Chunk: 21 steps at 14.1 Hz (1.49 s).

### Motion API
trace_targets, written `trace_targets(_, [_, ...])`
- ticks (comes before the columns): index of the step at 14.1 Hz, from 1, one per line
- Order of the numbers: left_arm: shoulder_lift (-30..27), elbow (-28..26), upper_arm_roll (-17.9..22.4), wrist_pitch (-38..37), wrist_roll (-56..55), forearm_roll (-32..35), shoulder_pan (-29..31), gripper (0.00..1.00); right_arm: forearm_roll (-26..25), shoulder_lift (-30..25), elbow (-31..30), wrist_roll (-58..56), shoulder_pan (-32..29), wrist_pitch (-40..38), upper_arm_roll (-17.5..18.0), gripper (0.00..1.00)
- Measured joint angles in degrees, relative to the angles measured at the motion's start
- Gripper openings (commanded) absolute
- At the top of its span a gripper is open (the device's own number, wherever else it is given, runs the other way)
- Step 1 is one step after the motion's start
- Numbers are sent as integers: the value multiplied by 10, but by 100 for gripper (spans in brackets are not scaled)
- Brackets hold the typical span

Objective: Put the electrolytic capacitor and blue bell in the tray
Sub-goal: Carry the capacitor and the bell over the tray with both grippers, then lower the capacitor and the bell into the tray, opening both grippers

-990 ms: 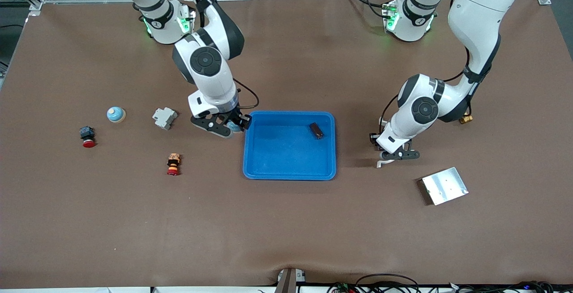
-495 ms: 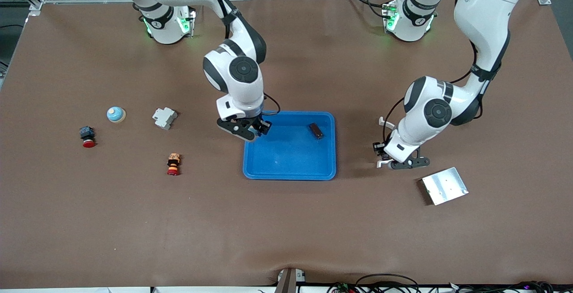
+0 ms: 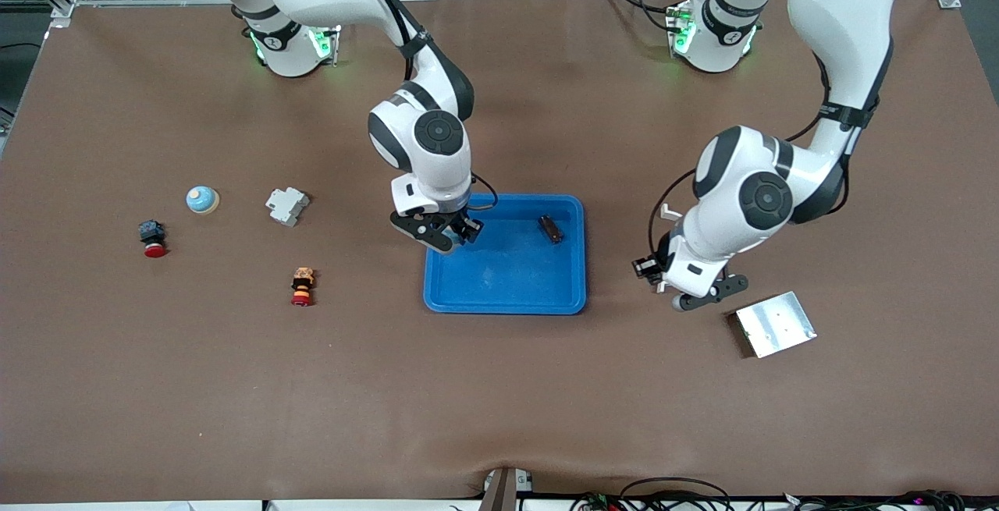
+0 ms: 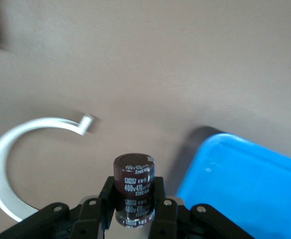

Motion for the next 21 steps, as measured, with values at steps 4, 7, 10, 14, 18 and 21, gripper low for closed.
trace_targets(4, [33,49,0,-1,-134,-1,-46,0,0,12,1,9,8,6,0,0])
trace_targets(7, [80,83,1,-1,-236,-1,-85,0,0,18,1,11,9,11,0,0])
trace_targets(10, [123,111,4,0,-305,-1,-109,2,0,26,1,24,10,22,0,0])
trace_targets(14, [155,129,30,1,-346,-1,-142,2,0,39,2,39,16,31,0,0])
trace_targets(18, [183,144,54,16,-382,-1,-174,5,0,47,4,52,23,37,0,0])
trace_targets(21, [198,150,54,22,-387,-1,-177,6,0,52,11,57,25,37,0,0])
